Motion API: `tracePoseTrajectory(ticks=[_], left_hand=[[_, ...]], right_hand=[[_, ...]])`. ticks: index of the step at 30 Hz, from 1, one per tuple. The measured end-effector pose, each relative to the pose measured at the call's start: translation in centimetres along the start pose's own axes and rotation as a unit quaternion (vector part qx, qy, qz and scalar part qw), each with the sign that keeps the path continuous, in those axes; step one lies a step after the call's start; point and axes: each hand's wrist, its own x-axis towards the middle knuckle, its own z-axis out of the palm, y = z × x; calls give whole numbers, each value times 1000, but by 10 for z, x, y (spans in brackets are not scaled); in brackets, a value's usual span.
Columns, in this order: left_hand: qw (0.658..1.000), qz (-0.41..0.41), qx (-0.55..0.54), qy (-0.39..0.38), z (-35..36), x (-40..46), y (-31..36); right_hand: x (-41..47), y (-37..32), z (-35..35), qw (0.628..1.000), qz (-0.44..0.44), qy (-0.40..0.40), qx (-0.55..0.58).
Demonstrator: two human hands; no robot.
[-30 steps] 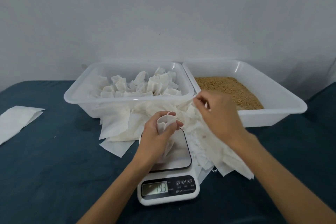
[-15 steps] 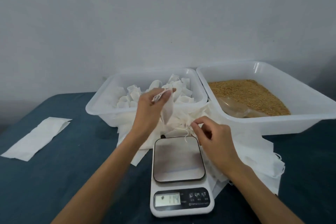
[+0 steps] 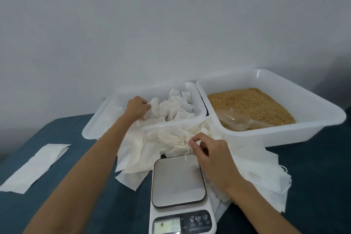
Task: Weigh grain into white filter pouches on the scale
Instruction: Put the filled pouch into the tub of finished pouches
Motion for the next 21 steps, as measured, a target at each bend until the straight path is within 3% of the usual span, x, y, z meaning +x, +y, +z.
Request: tracePoseTrajectory(ticks=[7,10,13,16,18,21], left_hand=[[1000,-9,17,-12,-1,-14,-1],[995,42,-18,93,-10,-37,7],[960,158,-114,199,-6,-94,14],[952,228,-118,167,10,-156,-2],[961,210,-95,151,19,-177,-26],[982,163,26,97,27,-185,-60]], right_hand=[[3,-2,-6,1000,-3,19,11],[6,0,-9,999,11,33,33],[8,1,-12,997,13,59,53],[9,1,-12,996,5,66,57],[9,0,-11,997,-1,62,55],[8,-2,-9,997,-5,53,58]])
